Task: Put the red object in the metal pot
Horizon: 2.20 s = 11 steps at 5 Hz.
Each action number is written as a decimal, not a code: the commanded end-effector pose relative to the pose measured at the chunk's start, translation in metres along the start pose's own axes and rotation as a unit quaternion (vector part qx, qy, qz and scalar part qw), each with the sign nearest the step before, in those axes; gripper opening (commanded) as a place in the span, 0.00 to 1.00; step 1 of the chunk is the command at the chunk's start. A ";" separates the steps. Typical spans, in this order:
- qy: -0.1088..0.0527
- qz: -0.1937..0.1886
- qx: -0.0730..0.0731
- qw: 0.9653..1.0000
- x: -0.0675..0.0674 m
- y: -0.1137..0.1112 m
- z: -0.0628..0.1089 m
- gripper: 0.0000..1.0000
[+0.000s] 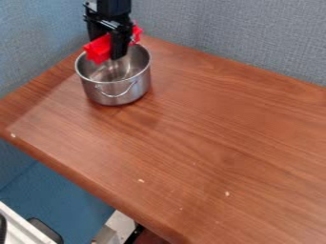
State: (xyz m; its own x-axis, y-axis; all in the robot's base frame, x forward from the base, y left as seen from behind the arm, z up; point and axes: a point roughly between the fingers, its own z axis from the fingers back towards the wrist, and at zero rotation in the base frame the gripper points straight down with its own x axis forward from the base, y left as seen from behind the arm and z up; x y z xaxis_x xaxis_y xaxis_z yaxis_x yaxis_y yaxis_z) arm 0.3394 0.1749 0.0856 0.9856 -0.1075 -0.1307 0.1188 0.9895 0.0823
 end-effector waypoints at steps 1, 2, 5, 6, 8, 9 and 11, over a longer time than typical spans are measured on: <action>-0.023 -0.005 0.025 0.999 -0.002 0.012 0.019 1.00; -0.020 -0.028 0.027 0.999 -0.002 0.008 0.015 1.00; -0.024 -0.116 0.034 0.992 -0.010 0.007 0.032 1.00; -0.024 -0.117 0.032 0.992 -0.007 0.008 0.025 1.00; -0.022 -0.109 0.026 0.993 0.003 0.012 0.006 1.00; -0.022 -0.096 0.020 0.995 0.010 0.014 -0.005 1.00; -0.018 -0.047 0.004 0.999 0.006 0.012 0.000 1.00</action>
State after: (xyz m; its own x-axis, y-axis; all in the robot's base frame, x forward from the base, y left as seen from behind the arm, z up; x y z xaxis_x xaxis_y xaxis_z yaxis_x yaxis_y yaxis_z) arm 0.3418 0.1796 0.0609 0.9627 -0.2170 -0.1614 0.2251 0.9738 0.0332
